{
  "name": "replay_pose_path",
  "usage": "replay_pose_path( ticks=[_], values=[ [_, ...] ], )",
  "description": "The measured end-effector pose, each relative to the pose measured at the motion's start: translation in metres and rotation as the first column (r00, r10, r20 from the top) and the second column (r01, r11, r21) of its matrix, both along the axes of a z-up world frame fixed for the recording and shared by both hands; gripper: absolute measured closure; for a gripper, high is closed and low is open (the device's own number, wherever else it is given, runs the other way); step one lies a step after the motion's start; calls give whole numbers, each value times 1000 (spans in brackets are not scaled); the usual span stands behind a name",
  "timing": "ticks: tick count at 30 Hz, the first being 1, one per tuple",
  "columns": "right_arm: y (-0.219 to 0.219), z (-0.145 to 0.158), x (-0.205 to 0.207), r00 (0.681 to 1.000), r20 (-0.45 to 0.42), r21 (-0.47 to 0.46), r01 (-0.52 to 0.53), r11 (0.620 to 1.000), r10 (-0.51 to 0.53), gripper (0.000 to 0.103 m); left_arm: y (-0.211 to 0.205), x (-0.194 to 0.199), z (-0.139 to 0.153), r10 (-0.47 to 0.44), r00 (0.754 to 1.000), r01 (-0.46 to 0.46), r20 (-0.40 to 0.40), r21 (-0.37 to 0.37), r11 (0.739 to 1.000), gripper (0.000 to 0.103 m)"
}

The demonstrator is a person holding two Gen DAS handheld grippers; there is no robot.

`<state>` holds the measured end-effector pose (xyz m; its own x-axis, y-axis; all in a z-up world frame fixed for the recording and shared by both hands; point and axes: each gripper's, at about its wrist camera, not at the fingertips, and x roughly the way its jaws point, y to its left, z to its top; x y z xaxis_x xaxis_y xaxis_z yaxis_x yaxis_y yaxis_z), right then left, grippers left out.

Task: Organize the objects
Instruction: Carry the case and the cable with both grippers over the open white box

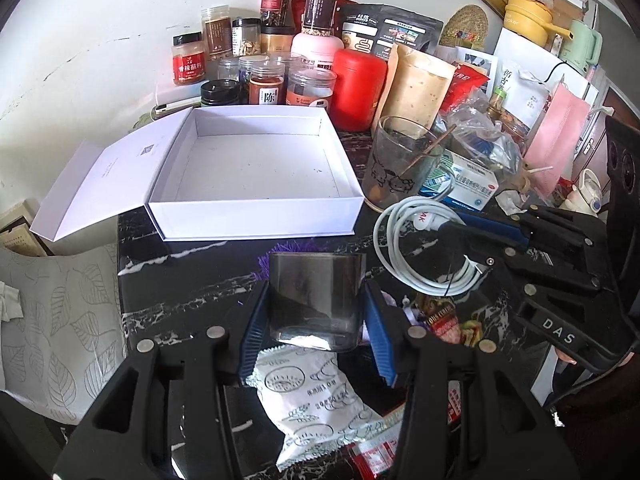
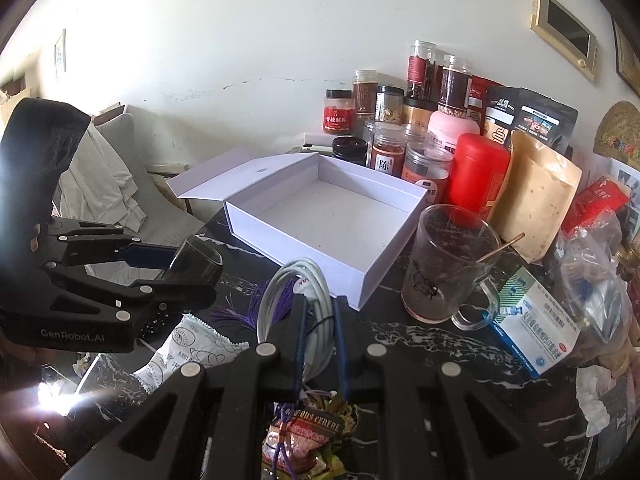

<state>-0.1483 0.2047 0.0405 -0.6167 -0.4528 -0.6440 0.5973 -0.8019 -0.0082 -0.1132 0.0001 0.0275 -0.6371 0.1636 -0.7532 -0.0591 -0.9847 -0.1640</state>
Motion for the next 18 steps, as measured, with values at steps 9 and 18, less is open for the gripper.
replay_pose_path(
  ticks=[9,18],
  values=[
    [-12,5,-41,1000,-19,13,-22,1000,22,91,-15,-52,9,15,1000,-15,-12,-36,999,58],
    [-24,6,-76,999,5,-4,-40,999,40,91,-34,-93,10,23,1000,-24,-16,-52,998,58]
  ],
)
